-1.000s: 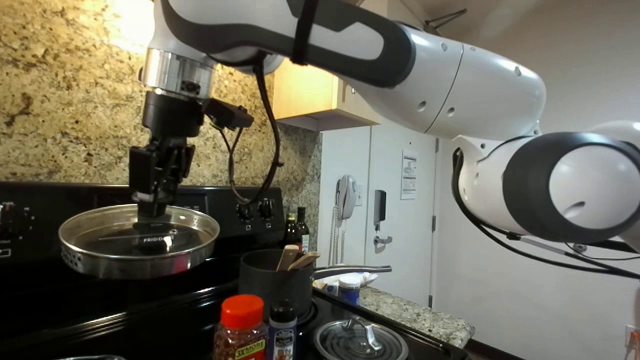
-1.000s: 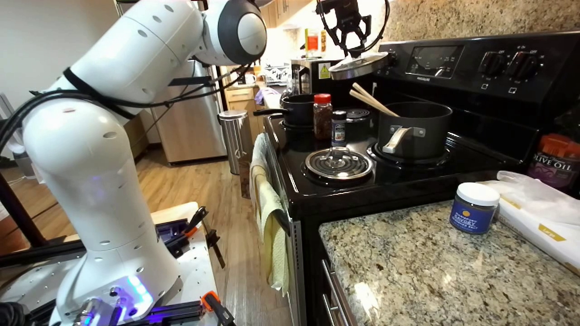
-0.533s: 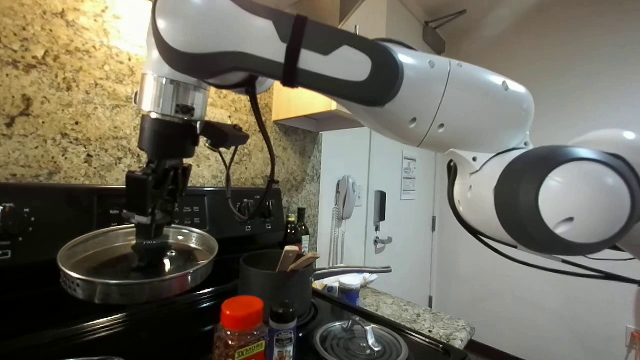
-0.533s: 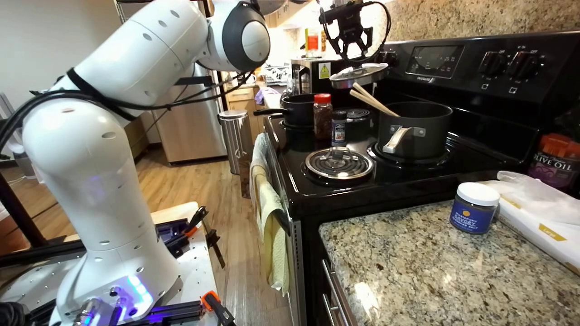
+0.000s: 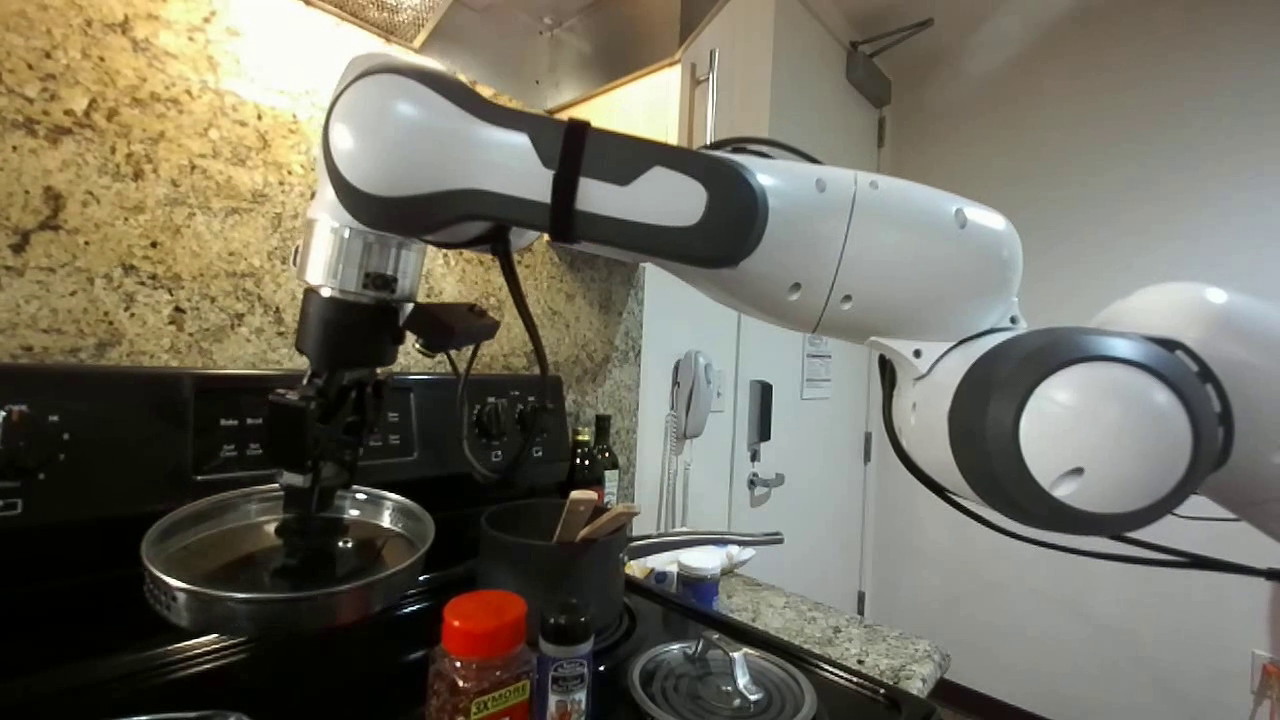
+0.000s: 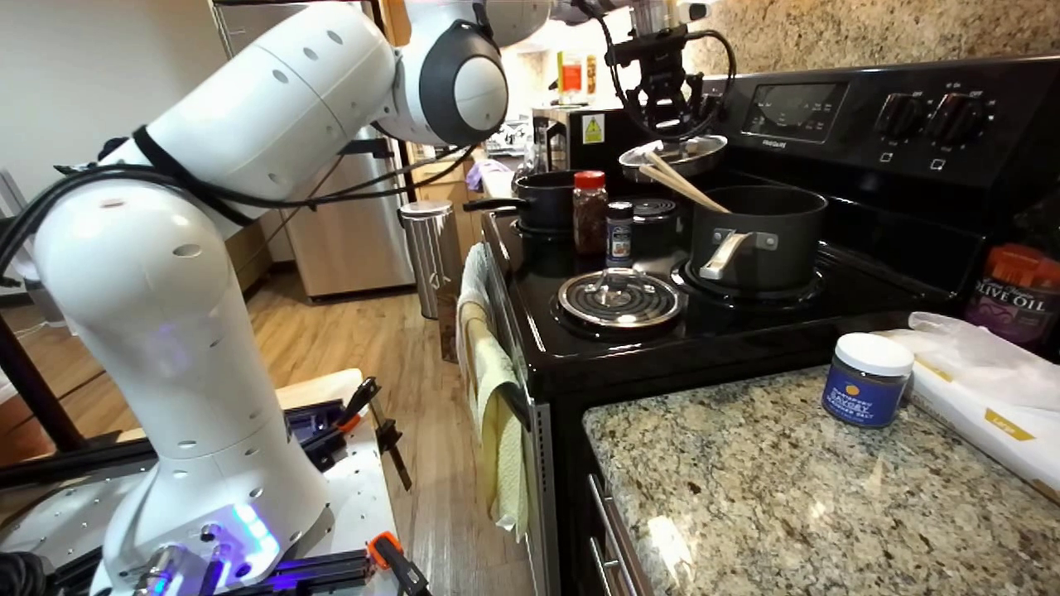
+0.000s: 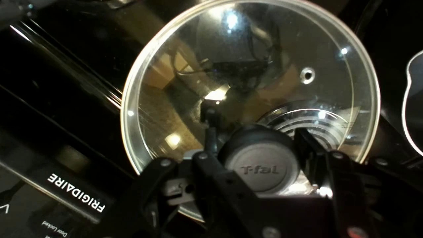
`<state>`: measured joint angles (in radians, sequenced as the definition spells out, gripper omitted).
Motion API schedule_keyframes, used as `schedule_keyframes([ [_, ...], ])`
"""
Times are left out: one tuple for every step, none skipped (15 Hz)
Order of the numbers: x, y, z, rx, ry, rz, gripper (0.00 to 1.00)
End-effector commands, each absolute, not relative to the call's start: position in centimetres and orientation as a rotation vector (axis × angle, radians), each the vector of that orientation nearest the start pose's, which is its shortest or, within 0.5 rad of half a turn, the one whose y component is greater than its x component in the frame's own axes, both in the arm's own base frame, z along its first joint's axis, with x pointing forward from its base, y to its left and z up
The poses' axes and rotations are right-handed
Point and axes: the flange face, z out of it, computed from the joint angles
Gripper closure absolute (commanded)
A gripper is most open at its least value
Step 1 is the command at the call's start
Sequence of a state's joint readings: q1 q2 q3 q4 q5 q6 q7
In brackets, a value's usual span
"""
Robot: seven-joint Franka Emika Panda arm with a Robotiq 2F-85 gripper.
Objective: Remove the lid from the pot on the left side of the stove
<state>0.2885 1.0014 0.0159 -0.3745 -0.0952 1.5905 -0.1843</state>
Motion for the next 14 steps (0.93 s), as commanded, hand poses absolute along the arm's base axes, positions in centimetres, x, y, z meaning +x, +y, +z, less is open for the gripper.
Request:
schedule_keyframes([
  [75.4,21.4,49.8,-3.078,-0.721,-0.37,0.66],
  [75.2,21.6,49.7,-3.087,-0.717,-0.35,0.66],
  [75.2,21.6,49.3,-3.094,-0.719,-0.338,0.66],
  [75.2,21.7,48.9,-3.099,-0.721,-0.323,0.66],
  [75.2,21.7,48.8,-3.096,-0.72,-0.316,0.66],
  [75.3,21.8,48.4,-3.098,-0.722,-0.313,0.66],
  [75.4,21.8,48.2,-3.095,-0.721,-0.316,0.66],
  [75.5,21.7,47.7,-3.096,-0.72,-0.304,0.66],
  [75.6,21.7,47.3,-3.095,-0.719,-0.301,0.66],
  [75.9,21.6,46.6,-3.094,-0.721,-0.297,0.66],
  [76.0,21.5,46.2,-3.097,-0.723,-0.292,0.66],
  [76.2,21.3,45.5,-3.1,-0.718,-0.282,0.66],
  [76.3,21.2,45.0,-3.102,-0.713,-0.275,0.66],
  [76.7,21.1,43.6,-3.103,-0.709,-0.267,0.66],
])
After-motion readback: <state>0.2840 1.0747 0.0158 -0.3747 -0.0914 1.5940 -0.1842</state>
